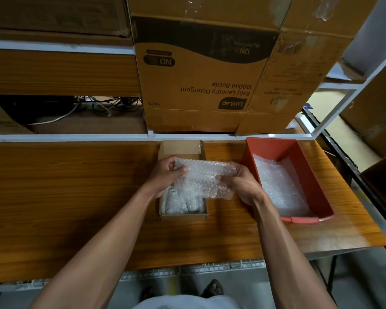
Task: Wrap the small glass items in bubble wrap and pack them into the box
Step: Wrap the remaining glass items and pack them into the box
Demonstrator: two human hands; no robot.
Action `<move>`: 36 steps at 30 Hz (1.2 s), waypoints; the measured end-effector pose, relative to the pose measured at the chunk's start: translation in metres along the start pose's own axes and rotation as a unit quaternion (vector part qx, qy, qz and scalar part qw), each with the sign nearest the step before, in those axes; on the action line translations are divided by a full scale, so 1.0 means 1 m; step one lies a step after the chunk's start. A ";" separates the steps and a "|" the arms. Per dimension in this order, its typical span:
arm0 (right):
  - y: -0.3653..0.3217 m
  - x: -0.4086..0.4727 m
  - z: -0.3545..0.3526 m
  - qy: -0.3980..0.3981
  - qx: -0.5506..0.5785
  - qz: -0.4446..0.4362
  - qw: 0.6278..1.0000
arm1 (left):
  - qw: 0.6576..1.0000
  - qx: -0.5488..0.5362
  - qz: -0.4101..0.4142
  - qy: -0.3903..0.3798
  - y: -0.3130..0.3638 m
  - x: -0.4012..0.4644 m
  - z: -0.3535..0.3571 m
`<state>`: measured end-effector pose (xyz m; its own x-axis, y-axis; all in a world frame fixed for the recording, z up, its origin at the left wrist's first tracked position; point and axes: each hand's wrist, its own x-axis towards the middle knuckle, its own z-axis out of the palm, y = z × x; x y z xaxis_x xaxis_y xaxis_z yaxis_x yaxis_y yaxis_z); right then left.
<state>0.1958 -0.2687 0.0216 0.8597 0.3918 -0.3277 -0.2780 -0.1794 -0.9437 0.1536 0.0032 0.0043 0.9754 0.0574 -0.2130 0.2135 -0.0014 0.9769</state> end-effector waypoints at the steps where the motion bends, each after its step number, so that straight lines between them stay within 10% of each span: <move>1: -0.001 -0.001 0.000 0.008 0.006 -0.011 1.000 | 1.000 -0.002 -0.003 -0.001 0.000 -0.001 0.000; 36: 0.007 0.013 -0.013 0.030 0.020 -0.018 0.999 | 0.994 -0.013 -0.001 -0.105 -0.005 0.009 -0.017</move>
<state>0.2102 -0.2764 0.0115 0.8931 0.3419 -0.2923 -0.2634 -0.1291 -0.9560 0.1604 0.0207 -0.0028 0.9655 -0.1521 -0.2113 0.2174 0.0246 0.9758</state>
